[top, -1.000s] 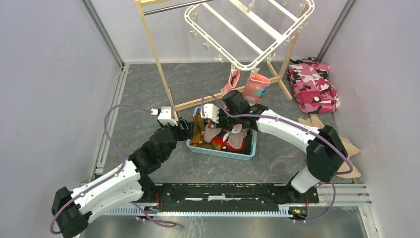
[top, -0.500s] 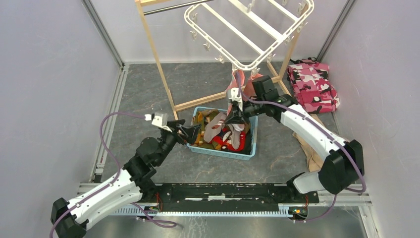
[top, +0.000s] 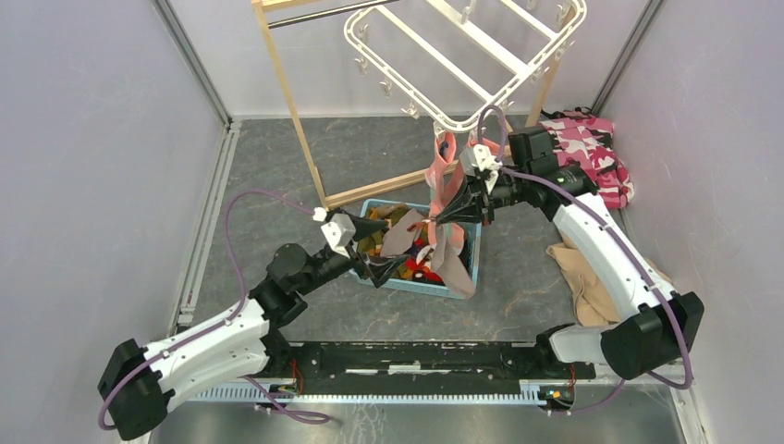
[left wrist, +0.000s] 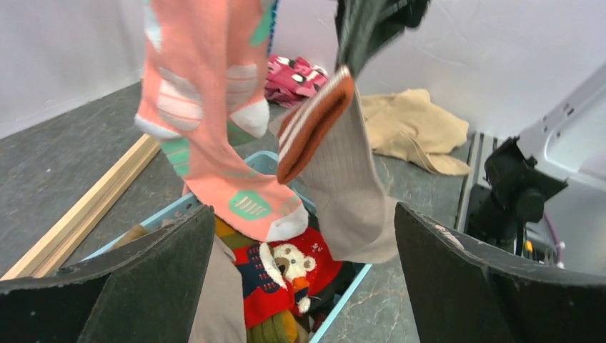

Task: Clip the socks to the hanger
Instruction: Pick up the sock from the bin.

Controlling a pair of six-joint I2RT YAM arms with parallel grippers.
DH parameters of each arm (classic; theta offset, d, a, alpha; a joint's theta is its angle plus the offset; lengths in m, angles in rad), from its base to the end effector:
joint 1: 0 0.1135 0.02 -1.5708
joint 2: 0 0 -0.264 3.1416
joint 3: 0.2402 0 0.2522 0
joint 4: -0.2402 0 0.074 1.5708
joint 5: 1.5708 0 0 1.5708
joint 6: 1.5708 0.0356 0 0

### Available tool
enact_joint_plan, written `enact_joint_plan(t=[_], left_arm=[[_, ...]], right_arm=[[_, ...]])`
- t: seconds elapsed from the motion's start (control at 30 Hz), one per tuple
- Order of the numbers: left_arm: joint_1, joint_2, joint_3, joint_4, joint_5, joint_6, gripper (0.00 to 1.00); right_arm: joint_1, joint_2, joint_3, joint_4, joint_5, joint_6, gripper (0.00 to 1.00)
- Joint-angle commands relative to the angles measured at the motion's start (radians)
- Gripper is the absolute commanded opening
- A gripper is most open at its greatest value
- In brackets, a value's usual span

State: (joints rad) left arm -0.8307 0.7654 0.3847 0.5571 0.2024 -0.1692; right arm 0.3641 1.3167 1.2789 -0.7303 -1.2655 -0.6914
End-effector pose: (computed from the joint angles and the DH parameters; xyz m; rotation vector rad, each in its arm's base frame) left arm 0.1205 -0.1426 0.2802 0.6407 1.3216 -0.9645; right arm 0.2324 0.1249 0.3609 -1.4509 1.3284 1.2292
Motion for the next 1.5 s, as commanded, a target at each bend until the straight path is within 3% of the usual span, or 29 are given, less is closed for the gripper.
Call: enact_joint_plan(t=[0.0,0.37,0.5,0.67,0.77,0.8,0.87,0.93,1.1,1.3,1.4,1.47], left_arm=[[0.005,0.064,0.053,0.091,0.130,0.199,1.00],[0.005,0.279,0.139,0.363,0.155,0.229,1.00],[0.005,0.369,0.186,0.467,0.210,0.183,0.93],[0.005,0.414,0.218,0.524,0.267,0.107,0.62],[0.005,0.412,0.211,0.532,0.277,0.098,0.24],[0.005,0.408,0.208,0.531,0.278,0.096,0.15],[0.005,0.393,0.200,0.522,0.277,0.097,0.04],[0.005,0.372,0.202,0.476,0.279,0.096,0.02],[0.005,0.308,0.300,0.072,0.223,0.076,0.02],[0.006,0.352,0.552,-0.482,0.176,0.034,0.02],[0.007,0.380,0.623,-0.598,0.202,0.033,0.02],[0.005,0.405,0.675,-0.654,0.206,0.031,0.02]], right_arm=[[-0.036,-0.041,0.101,-0.062,-0.096,-0.023,0.00],[-0.051,-0.091,0.122,-0.078,-0.128,-0.024,0.00],[-0.054,-0.097,0.111,-0.068,-0.131,-0.017,0.00],[-0.059,-0.109,0.093,-0.047,-0.130,0.003,0.00],[-0.067,-0.114,0.076,-0.036,-0.134,0.013,0.00],[-0.071,-0.114,0.070,-0.034,-0.131,0.015,0.00],[-0.076,-0.118,0.058,-0.029,-0.111,0.019,0.00],[-0.084,-0.121,0.048,-0.028,-0.073,0.016,0.01],[-0.139,-0.136,0.057,-0.065,0.041,-0.029,0.33],[-0.151,-0.153,0.105,-0.225,0.109,-0.239,0.76],[-0.152,-0.154,0.100,-0.279,0.084,-0.306,0.87],[-0.151,-0.154,0.083,-0.274,0.058,-0.307,0.89]])
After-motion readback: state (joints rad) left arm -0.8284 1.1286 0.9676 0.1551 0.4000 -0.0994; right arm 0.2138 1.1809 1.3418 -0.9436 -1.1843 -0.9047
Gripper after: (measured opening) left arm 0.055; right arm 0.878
